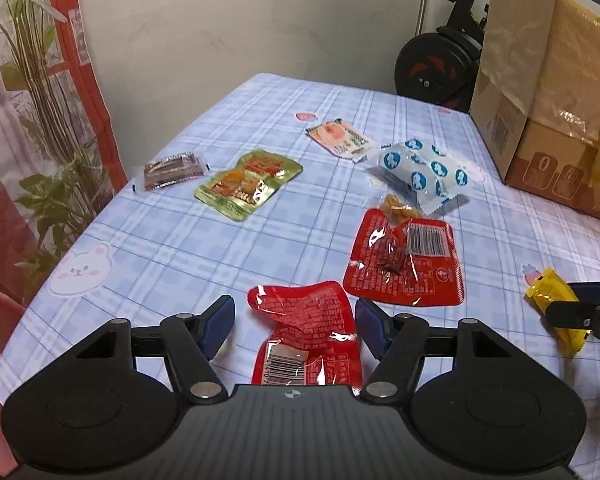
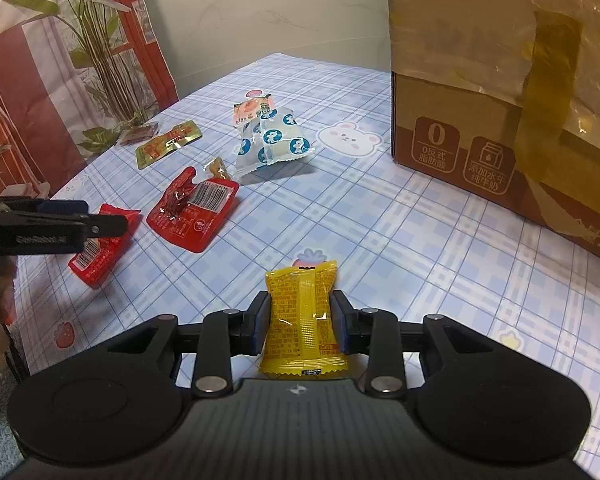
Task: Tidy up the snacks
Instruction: 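Grasp the red snack packet with the left tool while the right tool holds the yellow packet, then carry the red and yellow packets over the box with both tools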
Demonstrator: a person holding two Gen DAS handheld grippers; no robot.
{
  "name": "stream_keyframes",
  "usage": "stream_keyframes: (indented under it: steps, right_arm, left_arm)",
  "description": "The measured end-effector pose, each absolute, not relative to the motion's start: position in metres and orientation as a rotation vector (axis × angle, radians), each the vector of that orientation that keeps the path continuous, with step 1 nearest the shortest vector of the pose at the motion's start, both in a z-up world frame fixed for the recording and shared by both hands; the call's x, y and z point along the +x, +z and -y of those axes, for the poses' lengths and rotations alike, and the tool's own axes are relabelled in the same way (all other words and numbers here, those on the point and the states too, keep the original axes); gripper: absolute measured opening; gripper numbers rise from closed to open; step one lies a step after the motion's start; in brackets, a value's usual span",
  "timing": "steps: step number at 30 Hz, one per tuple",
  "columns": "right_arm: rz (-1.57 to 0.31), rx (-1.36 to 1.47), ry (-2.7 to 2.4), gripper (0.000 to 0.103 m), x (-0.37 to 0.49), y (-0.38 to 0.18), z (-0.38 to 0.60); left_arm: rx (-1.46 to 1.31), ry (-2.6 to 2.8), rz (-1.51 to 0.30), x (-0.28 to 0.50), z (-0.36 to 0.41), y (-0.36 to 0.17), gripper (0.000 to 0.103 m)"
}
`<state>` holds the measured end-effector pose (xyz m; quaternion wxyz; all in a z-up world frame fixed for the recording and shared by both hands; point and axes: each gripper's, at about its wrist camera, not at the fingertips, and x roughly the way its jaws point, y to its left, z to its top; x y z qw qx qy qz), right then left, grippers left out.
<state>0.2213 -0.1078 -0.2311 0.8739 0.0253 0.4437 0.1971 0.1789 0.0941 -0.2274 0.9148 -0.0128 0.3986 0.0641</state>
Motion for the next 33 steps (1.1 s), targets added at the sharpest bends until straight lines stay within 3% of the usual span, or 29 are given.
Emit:
stream_keyframes:
  steps: [4, 5, 6, 20, 33]
  right_arm:
    - [-0.926, 0.057, 0.412, 0.034, 0.221, -0.231, 0.108]
    - [-0.925, 0.059, 0.412, 0.034, 0.221, -0.231, 0.108]
    - [-0.924, 0.06, 0.413, 0.034, 0.22, -0.231, 0.109]
    - [-0.909, 0.09, 0.418, 0.034, 0.216, -0.226, 0.111]
    - [-0.709, 0.101, 0.379, 0.034, 0.218, -0.162, 0.136]
  left_arm:
    - [-0.008, 0.131, -0.814, 0.177, -0.091, -0.232, 0.068]
    - [-0.011, 0.123, -0.811, 0.177, -0.092, -0.233, 0.063]
    - [-0.019, 0.111, -0.805, 0.176, -0.093, -0.232, 0.052]
    - [-0.084, 0.08, -0.731, 0.163, -0.1, -0.201, 0.052]
    - [-0.086, -0.022, -0.613, 0.179, -0.074, -0.129, 0.052]
